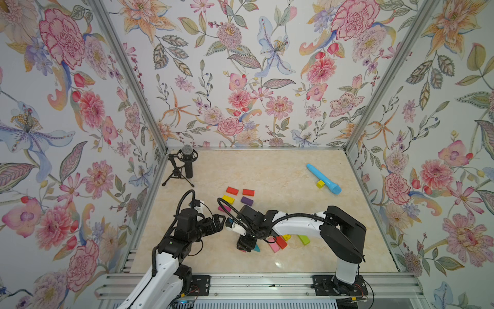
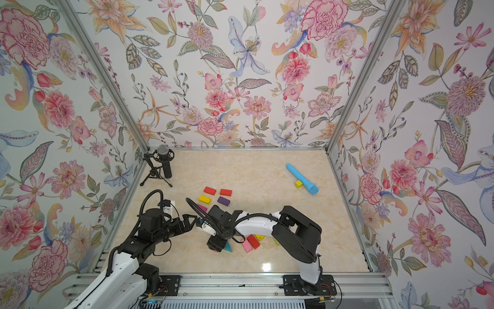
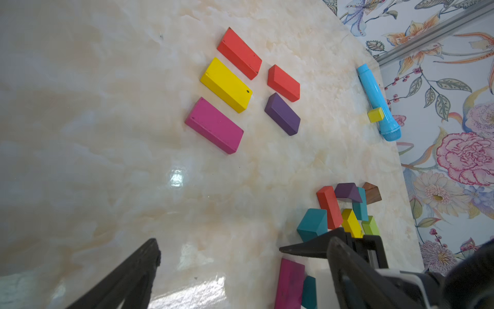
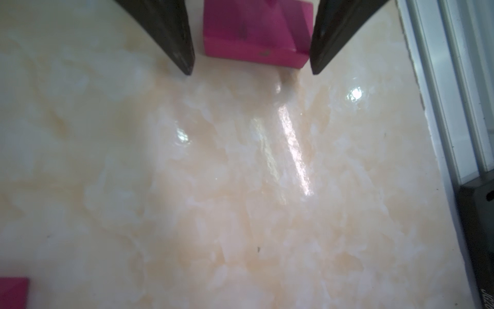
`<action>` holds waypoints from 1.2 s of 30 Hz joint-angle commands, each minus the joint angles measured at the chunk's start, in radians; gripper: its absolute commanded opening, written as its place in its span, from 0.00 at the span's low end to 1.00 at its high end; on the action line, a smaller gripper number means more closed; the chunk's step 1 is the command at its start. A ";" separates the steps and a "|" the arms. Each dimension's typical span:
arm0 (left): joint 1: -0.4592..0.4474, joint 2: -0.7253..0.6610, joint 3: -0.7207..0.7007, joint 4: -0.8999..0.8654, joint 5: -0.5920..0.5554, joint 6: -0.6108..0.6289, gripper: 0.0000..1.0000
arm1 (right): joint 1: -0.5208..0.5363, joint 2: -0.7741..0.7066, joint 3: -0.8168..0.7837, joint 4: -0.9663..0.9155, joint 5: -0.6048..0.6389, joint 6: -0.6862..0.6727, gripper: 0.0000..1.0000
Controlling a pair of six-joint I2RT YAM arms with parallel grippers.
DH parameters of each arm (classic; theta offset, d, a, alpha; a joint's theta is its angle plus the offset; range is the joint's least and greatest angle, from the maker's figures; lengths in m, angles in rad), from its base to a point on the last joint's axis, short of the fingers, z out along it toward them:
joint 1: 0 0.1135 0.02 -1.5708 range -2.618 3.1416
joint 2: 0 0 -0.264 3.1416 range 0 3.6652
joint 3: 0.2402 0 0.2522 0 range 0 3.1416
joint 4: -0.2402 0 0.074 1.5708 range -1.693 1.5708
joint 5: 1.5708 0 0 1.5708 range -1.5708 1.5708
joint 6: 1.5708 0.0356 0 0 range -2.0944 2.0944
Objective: Assemble a piece of candy with building blocks
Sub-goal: Pick up the building block from the center of the board.
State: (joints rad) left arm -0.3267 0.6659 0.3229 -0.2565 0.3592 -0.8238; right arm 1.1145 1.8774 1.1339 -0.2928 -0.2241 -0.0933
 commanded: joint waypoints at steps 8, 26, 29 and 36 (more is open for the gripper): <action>-0.072 -0.078 0.012 -0.182 -0.066 -0.076 0.99 | -0.031 -0.038 -0.118 0.009 0.099 -0.051 0.70; -0.404 0.337 0.195 0.056 -0.241 -0.078 0.89 | -0.240 -0.358 -0.393 0.211 -0.059 0.148 0.77; -0.485 0.456 0.257 0.093 -0.298 -0.100 0.88 | -0.290 -0.447 -0.439 0.212 -0.069 0.156 0.77; -0.580 0.675 0.398 0.057 -0.400 -0.090 0.80 | -0.419 -0.623 -0.511 0.286 -0.140 0.268 0.80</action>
State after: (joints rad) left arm -0.8825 1.2980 0.6758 -0.1867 0.0483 -0.9062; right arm 0.7322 1.2980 0.6548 -0.0662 -0.3252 0.1020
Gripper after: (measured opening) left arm 0.807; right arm 0.798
